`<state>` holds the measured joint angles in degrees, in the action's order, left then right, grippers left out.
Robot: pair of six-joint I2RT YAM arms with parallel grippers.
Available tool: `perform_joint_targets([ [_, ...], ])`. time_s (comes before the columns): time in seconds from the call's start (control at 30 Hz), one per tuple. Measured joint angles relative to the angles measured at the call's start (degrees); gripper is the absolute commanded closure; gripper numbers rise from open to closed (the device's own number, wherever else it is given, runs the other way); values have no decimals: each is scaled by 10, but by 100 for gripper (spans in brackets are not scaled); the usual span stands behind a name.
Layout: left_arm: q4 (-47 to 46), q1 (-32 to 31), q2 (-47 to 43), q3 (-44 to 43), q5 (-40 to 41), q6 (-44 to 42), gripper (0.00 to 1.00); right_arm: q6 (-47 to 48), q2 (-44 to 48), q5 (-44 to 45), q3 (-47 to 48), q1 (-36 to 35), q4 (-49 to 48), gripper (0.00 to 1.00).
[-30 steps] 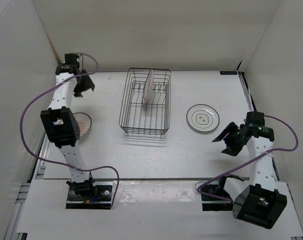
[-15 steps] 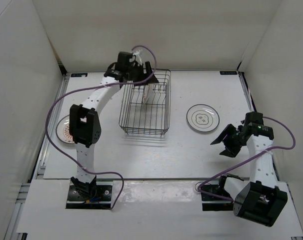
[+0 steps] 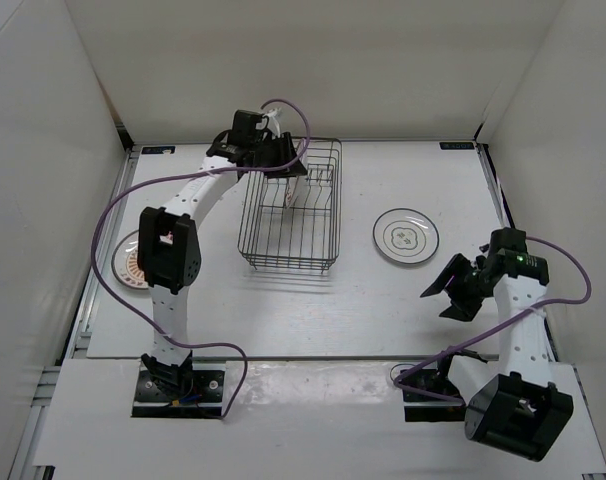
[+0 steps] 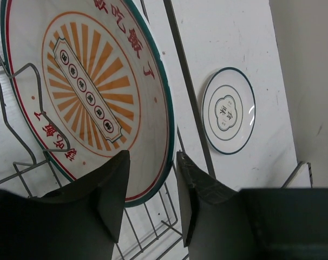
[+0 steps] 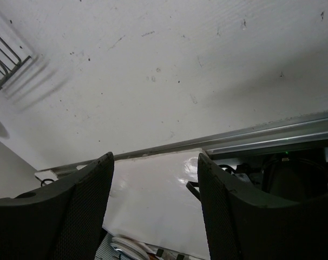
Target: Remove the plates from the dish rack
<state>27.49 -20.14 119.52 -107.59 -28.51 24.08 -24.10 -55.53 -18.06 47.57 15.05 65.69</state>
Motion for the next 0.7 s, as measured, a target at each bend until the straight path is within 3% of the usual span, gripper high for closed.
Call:
perform_joint_targets([
  [0.2, -6, -2, 1, 7, 0, 5, 56, 17, 22, 11, 11, 0, 26, 33],
  [0.4, -8, -3, 7, -3, -7, 17, 72, 23, 40, 16, 15, 0, 43, 33],
  [0.7, -41, 2, 8, -1, -10, 50, 86, 25, 52, 18, 13, 0, 50, 33],
])
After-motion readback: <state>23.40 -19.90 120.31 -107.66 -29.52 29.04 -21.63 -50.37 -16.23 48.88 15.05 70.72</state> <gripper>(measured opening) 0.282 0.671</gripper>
